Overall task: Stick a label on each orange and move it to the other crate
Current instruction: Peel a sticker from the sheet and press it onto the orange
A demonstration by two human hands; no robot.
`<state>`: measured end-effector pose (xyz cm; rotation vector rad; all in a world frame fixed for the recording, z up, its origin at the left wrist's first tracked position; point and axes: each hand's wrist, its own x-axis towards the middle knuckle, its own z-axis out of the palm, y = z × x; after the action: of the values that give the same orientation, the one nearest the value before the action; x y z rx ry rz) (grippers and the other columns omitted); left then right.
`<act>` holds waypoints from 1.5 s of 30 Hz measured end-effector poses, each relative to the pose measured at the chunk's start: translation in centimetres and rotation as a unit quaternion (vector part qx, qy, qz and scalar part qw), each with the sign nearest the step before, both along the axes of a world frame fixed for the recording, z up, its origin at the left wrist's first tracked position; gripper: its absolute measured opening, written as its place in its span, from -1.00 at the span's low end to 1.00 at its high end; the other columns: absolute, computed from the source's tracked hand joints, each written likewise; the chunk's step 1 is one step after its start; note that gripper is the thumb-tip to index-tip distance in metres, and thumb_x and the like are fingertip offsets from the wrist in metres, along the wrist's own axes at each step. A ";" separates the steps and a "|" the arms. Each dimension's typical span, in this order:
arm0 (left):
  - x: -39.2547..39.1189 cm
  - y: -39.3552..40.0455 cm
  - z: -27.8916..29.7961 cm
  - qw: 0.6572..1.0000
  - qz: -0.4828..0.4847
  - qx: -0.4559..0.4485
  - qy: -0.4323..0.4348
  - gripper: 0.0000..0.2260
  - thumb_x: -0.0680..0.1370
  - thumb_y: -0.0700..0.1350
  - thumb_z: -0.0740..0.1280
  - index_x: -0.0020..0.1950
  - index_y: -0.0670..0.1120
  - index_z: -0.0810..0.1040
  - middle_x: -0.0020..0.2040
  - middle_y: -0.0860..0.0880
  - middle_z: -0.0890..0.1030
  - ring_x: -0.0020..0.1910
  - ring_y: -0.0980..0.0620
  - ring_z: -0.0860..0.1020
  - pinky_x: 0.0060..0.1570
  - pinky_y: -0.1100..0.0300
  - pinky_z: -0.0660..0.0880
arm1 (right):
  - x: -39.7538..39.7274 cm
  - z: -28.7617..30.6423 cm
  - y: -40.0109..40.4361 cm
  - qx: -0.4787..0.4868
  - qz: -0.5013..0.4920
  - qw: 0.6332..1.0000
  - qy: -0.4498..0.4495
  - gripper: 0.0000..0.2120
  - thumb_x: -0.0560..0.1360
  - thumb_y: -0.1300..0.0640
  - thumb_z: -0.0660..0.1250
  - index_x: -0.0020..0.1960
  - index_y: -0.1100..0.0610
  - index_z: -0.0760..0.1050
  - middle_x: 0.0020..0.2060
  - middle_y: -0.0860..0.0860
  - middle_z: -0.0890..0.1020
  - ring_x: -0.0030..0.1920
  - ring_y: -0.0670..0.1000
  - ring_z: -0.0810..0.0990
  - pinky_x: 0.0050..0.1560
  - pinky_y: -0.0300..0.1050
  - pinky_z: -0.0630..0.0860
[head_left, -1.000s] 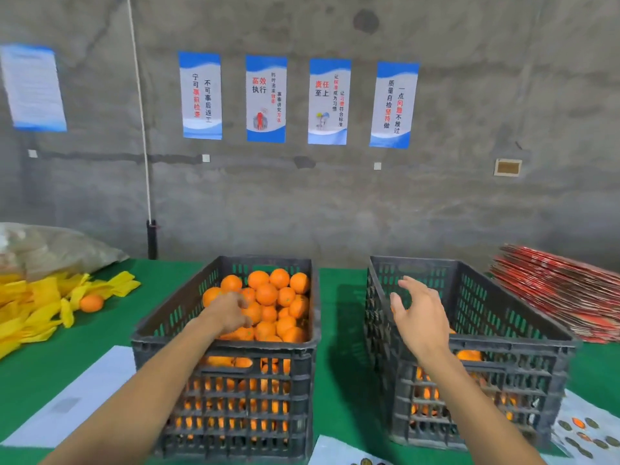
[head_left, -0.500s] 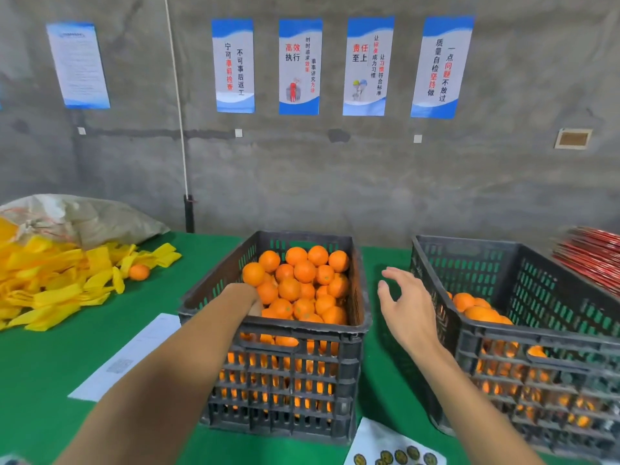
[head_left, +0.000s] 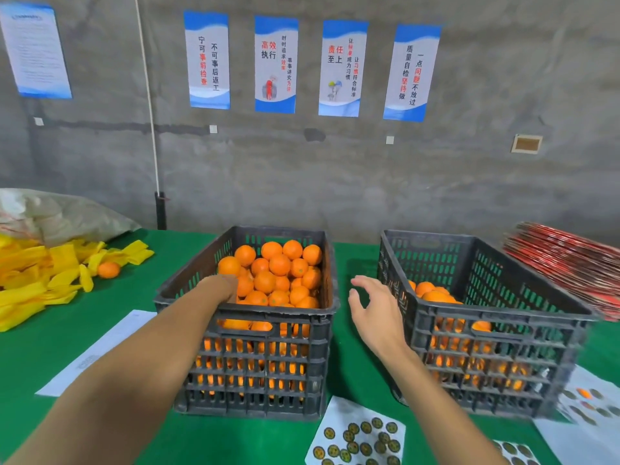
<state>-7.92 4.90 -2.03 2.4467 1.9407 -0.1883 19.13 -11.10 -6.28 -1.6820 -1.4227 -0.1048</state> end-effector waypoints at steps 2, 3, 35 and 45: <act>0.9 -0.7 0.7 0.996 -0.002 0.057 -0.064 -0.67 0.62 -0.12 0.29 0.40 -0.01 0.44 0.40 -0.22 0.42 0.36 -0.29 0.41 0.34 -0.13 0.44 | 0.0 -0.3 -0.6 -0.012 0.007 1.000 -0.001 -0.69 0.64 0.07 0.28 0.37 0.04 0.54 0.32 -0.08 0.57 0.36 -0.04 0.48 0.37 -0.07 0.40; 1.6 -0.8 1.0 0.991 -0.018 0.092 -0.095 -0.64 0.59 -0.12 0.33 0.40 0.02 0.44 0.36 -0.22 0.40 0.34 -0.31 0.39 0.30 -0.15 0.46 | -0.1 -0.4 -0.8 -0.020 0.010 1.000 0.000 -0.69 0.64 0.06 0.27 0.37 0.04 0.53 0.32 -0.07 0.57 0.36 -0.03 0.48 0.36 -0.05 0.41; 10.2 -22.2 -20.2 0.606 -0.059 0.086 -0.789 -0.57 0.47 -0.26 0.57 0.27 0.07 0.61 0.30 0.09 0.42 0.23 0.14 0.56 0.00 0.27 0.61 | -2.8 -16.8 -7.7 -0.306 0.096 0.929 -0.186 -0.67 0.67 -0.13 0.22 0.13 0.04 0.66 0.21 0.00 0.52 0.18 0.07 0.53 0.11 0.03 0.55; 9.5 -22.4 -23.5 0.536 0.118 -0.079 -0.832 -0.44 0.47 0.00 0.57 0.42 0.12 0.46 0.28 0.01 0.58 0.23 -0.01 0.63 0.24 -0.10 0.59 | -3.3 -17.3 -7.5 -0.283 0.091 0.925 -0.236 -0.59 0.62 -0.22 0.23 0.16 0.07 0.64 0.10 0.03 0.51 0.18 0.07 0.46 0.03 -0.02 0.44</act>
<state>1.55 -17.52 -25.53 0.9222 0.9658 1.3277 15.85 -18.61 -23.60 -2.0615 -2.1173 0.0121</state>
